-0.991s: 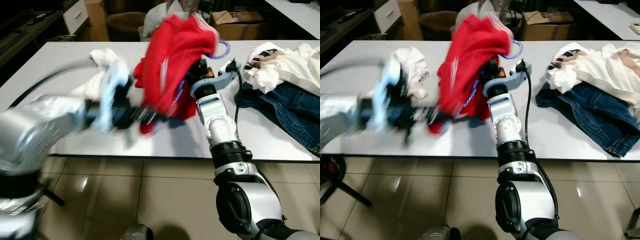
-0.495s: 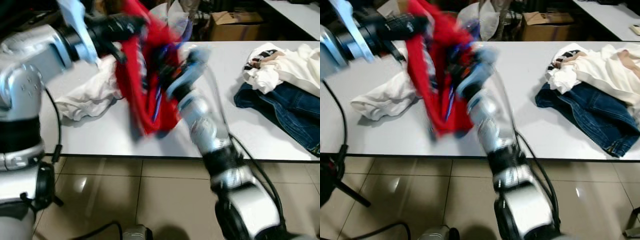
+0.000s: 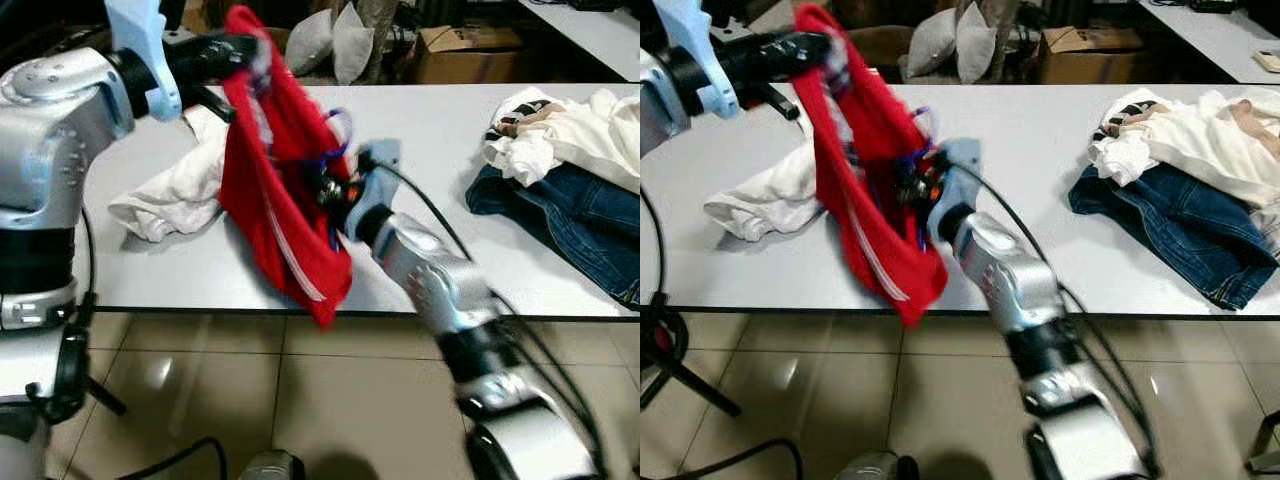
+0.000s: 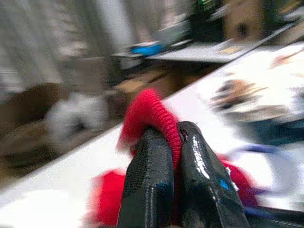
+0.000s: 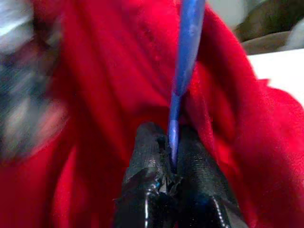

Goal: Hang hanger

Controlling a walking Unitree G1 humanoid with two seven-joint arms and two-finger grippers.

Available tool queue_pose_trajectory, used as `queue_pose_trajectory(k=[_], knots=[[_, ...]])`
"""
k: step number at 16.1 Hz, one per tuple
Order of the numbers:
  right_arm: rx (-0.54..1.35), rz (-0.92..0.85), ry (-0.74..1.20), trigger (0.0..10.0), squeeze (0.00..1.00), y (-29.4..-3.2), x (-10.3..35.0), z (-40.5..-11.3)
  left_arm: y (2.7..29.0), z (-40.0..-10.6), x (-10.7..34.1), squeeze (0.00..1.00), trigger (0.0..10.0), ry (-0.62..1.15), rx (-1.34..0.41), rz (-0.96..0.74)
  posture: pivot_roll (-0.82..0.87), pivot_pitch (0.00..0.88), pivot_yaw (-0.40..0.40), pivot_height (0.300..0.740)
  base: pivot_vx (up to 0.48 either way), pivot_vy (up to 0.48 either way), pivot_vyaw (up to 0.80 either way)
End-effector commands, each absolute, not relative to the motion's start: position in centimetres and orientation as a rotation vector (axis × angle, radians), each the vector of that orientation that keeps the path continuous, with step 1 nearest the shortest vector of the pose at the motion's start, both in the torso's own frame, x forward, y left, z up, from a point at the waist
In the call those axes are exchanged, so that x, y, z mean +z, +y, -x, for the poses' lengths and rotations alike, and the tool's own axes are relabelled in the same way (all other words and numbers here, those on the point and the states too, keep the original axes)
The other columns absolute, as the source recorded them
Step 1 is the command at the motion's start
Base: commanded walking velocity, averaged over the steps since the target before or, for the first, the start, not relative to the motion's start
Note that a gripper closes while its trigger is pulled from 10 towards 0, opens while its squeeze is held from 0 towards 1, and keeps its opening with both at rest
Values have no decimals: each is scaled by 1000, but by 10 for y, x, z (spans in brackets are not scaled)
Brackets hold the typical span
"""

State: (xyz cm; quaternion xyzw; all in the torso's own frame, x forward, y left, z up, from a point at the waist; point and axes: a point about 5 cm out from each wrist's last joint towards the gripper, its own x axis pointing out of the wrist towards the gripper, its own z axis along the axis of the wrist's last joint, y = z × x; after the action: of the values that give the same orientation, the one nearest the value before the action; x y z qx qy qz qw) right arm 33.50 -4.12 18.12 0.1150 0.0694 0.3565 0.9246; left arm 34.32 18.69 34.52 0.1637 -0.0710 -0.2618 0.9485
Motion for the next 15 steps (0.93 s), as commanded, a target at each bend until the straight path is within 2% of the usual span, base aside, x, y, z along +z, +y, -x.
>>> queue_pose_trajectory(k=[1, 3, 4, 5, 6, 7, 8, 9, 11, 13, 14, 15], knots=[[780, -152, 243, 10000, 0, -41, 161, -325, 202, -336, 385, 0, 0, -331, -376, -429, 109, 0, 56, 740, 0, 0, 0], [683, -228, 216, 10000, 0, -56, 163, -329, 204, -337, 385, 0, 0, -317, -363, -453, 102, 0, 61, 740, 0, 0, 0], [674, -238, 184, 10000, 0, -64, 170, -327, 200, -335, 349, 0, 0, -144, -486, -562, 95, 0, 65, 740, 0, 0, 0], [634, -336, 191, 10000, 0, -70, 173, -330, 199, -334, 329, 0, 0, -66, -527, -613, 87, 0, 70, 740, 0, 0, 0], [664, -445, 181, 10000, 0, -76, 179, -328, 202, -333, 310, 0, 0, 3, -534, -657, 84, 0, 68, 740, 0, 0, 0], [661, -482, 175, 10000, 0, -83, 180, -327, 208, -333, 295, 0, 0, 57, -522, -690, 84, 0, 67, 740, 0, 0, 0], [767, -501, 190, 10000, 0, -84, 180, -318, 213, -331, 284, 0, 0, 84, -503, -710, 82, 0, 64, 740, 0, 0, 0], [860, -485, 205, 10000, 0, -85, 179, -308, 214, -330, 278, 0, 0, 94, -493, -703, 80, 0, 61, 740, 0, 0, 0], [893, -482, 230, 10000, 0, -89, 177, -302, 214, -328, 276, 0, 0, 94, -492, -685, 80, 0, 58, 740, 0, 0, 0], [701, -569, 180, 10000, 0, -110, 180, -314, 212, -322, 273, 0, 0, 91, -509, -657, 77, 0, 58, 740, 0, 0, 0], [686, -584, 182, 10000, 0, -114, 180, -316, 208, -319, 272, 0, 0, 84, -537, -630, 77, 0, 58, 740, 0, 0, 0], [622, -533, 139, 10000, 0, -124, 180, -318, 202, -316, 277, 0, 0, 21, -548, -618, 77, 0, 58, 740, 0, 0, 0]])
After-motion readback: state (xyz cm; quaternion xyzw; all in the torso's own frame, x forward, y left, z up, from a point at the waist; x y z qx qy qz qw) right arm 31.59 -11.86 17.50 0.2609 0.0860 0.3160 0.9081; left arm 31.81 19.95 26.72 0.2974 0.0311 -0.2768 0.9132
